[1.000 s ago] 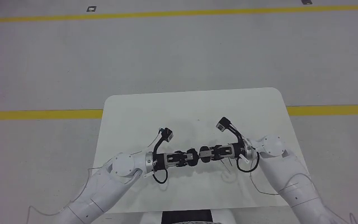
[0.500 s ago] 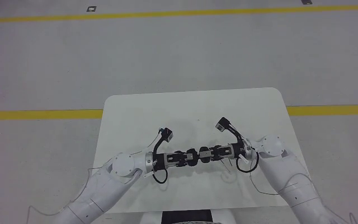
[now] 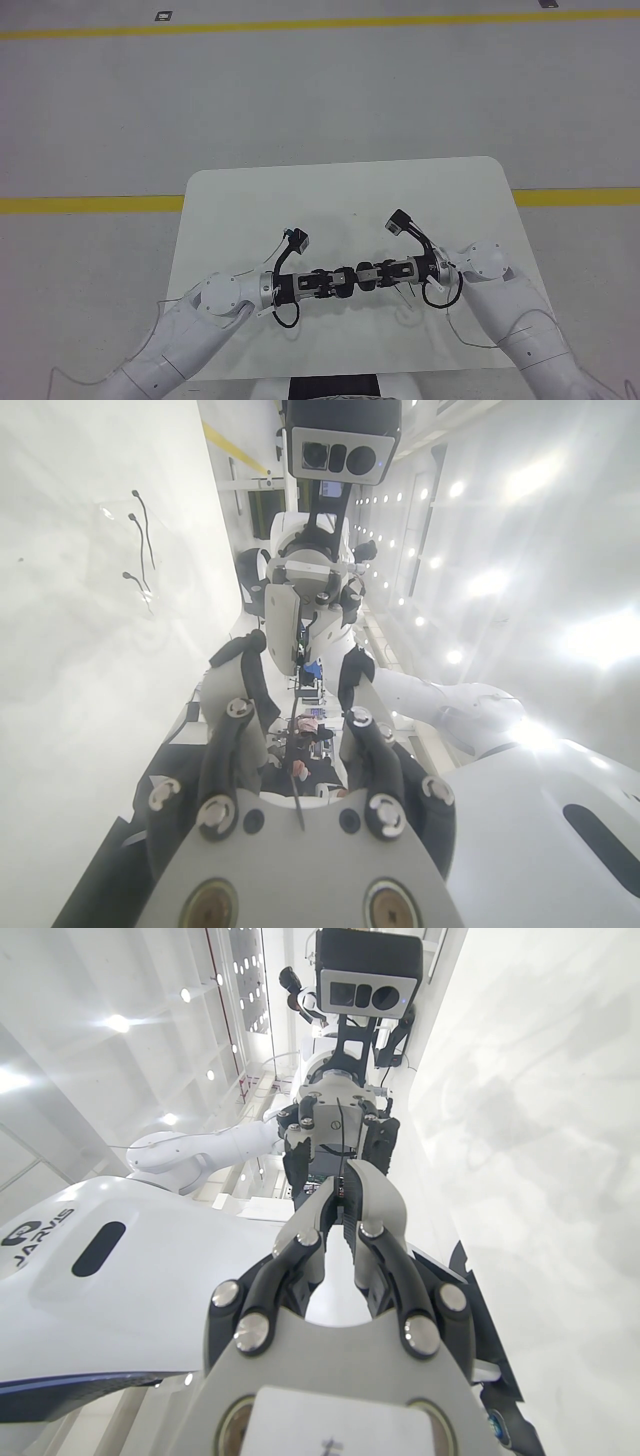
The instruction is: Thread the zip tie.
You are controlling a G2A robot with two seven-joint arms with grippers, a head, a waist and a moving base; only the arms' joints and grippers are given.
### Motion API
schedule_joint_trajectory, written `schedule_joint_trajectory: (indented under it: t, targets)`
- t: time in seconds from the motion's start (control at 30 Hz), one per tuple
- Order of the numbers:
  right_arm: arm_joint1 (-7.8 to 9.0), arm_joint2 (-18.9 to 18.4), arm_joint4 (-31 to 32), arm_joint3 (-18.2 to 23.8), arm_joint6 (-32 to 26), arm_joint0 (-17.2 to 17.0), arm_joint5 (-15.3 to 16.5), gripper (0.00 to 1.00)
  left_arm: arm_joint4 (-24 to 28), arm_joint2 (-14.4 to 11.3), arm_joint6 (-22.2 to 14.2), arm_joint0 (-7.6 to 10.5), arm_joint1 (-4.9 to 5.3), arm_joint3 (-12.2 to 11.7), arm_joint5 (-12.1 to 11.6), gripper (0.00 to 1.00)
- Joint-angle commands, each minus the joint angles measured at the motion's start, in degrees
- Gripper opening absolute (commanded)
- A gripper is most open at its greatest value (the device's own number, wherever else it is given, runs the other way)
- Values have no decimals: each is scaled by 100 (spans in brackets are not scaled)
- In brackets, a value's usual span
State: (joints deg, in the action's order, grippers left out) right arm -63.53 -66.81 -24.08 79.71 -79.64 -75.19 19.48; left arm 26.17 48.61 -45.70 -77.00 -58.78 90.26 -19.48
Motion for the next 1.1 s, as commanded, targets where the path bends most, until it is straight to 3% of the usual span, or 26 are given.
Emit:
schedule_joint_trajectory:
  t: [0.0,0.27,0.6,0.9,1.07]
  targets:
    - [1,3,2,-1,0,3,0,0,-2,0,4,0,1,2,0,28]
    - [4,20,23,-10,1,7,0,0,-4,7,12,-8,3,9,0,14]
    - [-1,12,3,-27,2,17,0,0,2,-3,-10,4,3,7,0,15]
    - [-2,33,1,-59,0,44,0,0,5,-22,0,26,-1,0,0,2]
    - [-1,43,-5,-70,0,57,0,0,9,-35,-8,39,-3,-2,7,0]
